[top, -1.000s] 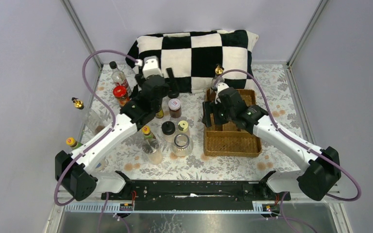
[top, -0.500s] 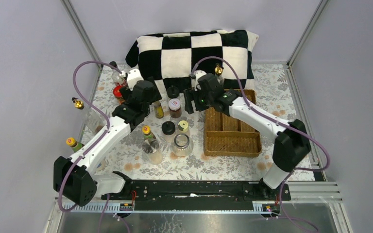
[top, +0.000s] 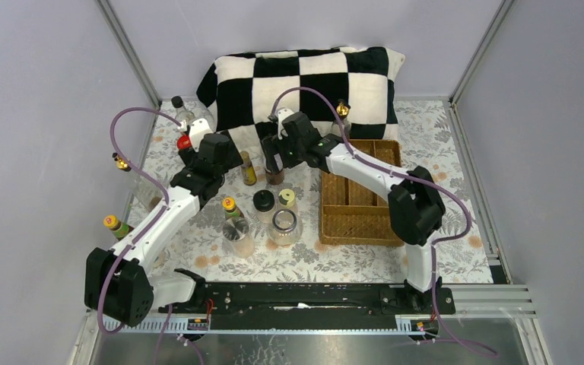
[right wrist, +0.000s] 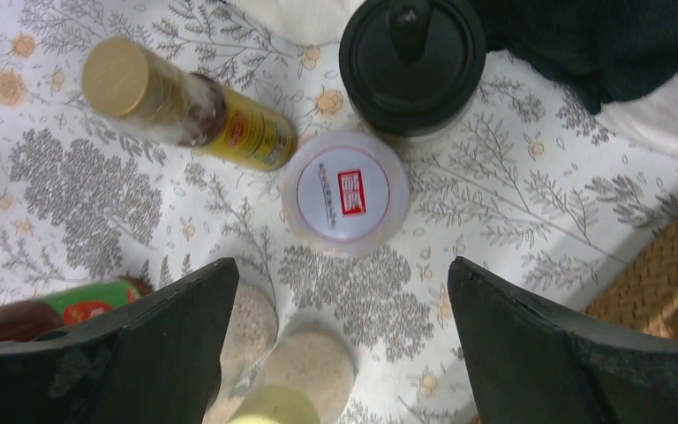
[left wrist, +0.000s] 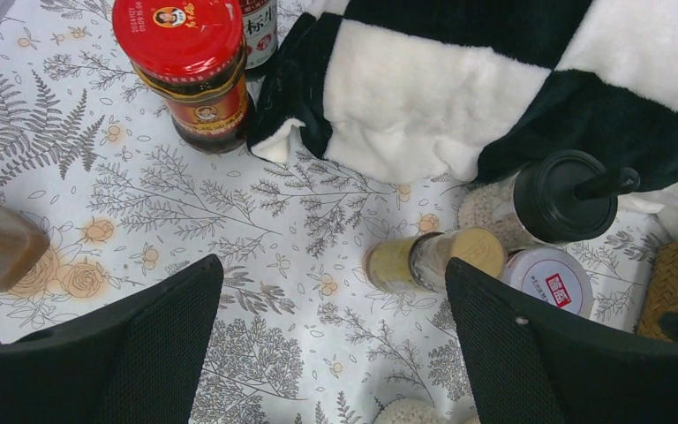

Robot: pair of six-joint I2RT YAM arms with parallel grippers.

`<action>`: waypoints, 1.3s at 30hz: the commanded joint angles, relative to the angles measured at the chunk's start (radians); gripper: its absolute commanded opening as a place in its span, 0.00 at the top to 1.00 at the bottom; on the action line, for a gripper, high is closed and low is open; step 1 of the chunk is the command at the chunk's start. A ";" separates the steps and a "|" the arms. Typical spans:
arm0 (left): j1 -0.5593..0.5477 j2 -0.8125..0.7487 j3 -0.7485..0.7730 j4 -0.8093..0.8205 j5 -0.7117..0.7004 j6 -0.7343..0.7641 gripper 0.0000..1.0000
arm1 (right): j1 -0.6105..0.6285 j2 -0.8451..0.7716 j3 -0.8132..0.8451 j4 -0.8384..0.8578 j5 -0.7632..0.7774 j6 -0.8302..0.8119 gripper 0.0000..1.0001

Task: Organize the condiment bottles
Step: Pick up the bottle from the center of the board.

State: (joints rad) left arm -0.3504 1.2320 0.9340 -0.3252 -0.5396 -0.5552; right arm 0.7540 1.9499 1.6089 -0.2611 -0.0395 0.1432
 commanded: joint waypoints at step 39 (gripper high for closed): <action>0.048 -0.069 -0.064 0.087 0.084 0.010 0.01 | 0.040 -0.095 0.116 -0.031 0.156 -0.061 0.41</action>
State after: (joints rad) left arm -0.3111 1.1858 0.8841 -0.2756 -0.4618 -0.5480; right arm 0.7765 2.0544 1.6833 -0.3195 0.0898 0.1001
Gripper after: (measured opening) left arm 0.989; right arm 0.691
